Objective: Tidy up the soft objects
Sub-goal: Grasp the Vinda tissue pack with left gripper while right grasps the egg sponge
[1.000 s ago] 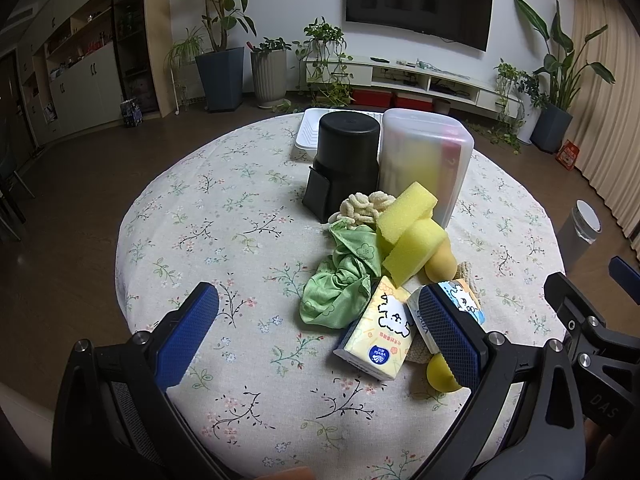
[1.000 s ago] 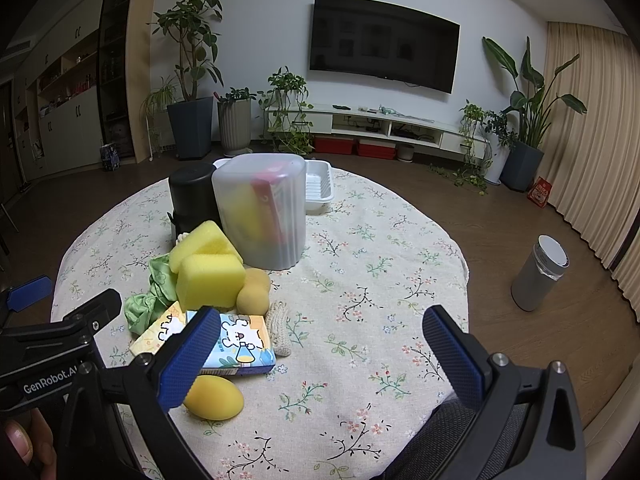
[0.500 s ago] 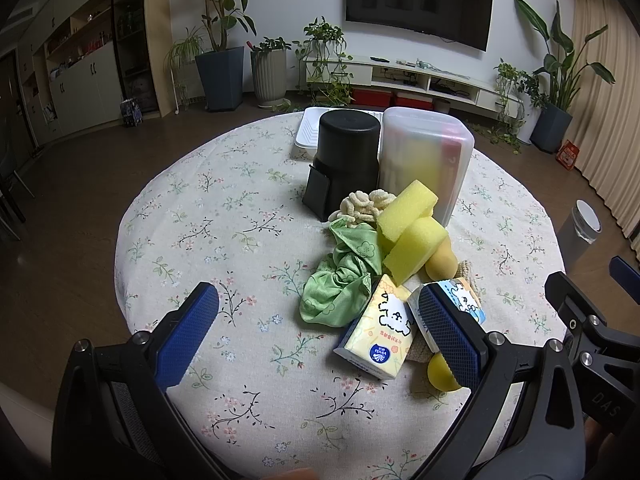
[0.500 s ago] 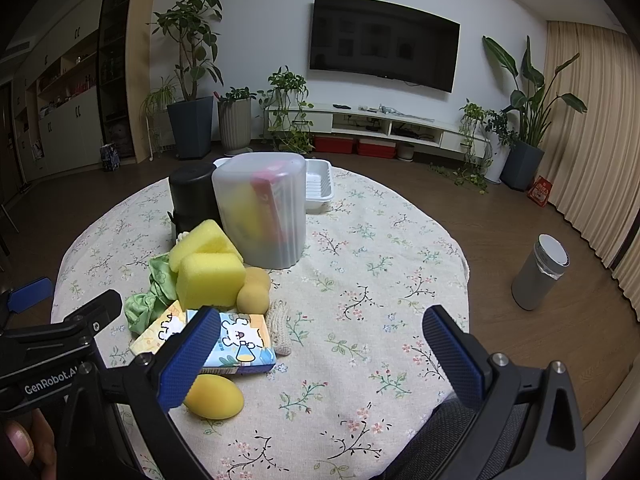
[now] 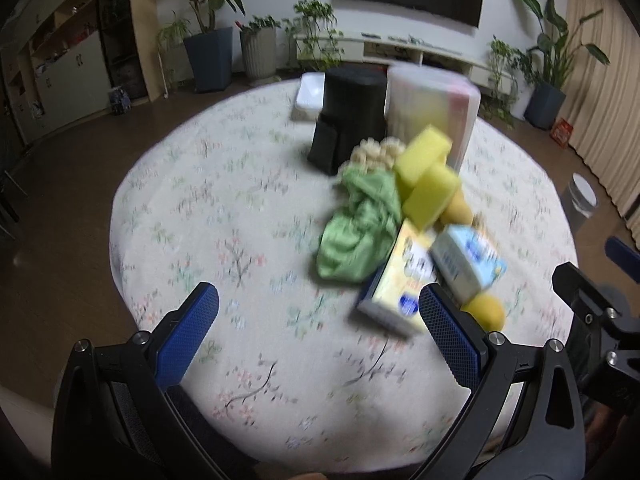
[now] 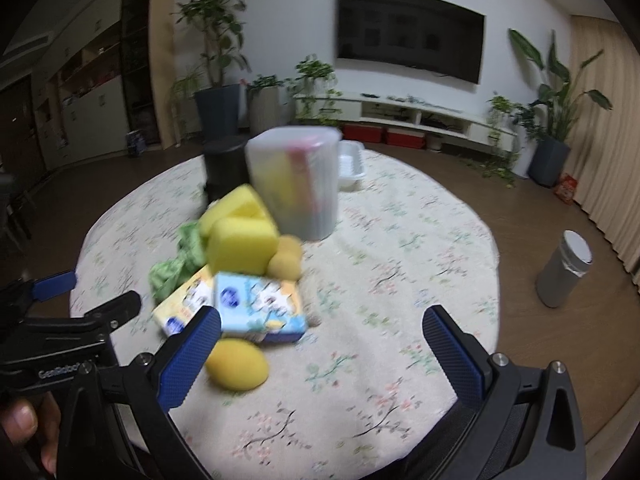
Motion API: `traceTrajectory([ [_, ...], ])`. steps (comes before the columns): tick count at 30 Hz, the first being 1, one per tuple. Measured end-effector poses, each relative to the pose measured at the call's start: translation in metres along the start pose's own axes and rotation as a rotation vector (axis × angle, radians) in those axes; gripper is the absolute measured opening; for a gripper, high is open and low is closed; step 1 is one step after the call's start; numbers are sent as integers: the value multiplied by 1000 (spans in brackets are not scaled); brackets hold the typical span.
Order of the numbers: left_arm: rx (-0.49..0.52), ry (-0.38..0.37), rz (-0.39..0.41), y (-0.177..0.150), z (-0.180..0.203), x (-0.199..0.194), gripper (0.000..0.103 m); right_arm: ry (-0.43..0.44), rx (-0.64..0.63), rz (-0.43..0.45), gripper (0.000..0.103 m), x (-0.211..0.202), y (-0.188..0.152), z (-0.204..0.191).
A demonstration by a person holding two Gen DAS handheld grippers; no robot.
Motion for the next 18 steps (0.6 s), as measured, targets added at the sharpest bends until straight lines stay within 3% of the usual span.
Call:
traceTrajectory([
  [3,13,-25,-48,-13,-6,7,101,52,-6,-46,103,6,-14,-10],
  [7,22,-78,-64,-17,-10,10,101,127,7,-117,93,22,-28,-23],
  [15,67,-140,-90,-15,-12,24,101,156,-9,-181,91,48,-38,-35],
  [18,93,-157,-106,-16,-9,29,101,173,-3,-213,82,55,-42,-37],
])
Point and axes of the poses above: each gripper's, at about its wrist camera, not at the fingertips, and x roughly the way its jaws point, z to its right, y to its top, the point moved 5 cm from there along x, roughly the way its jaws point, and after that the axes turned 7 degrees about z, right-handed, at the moved point
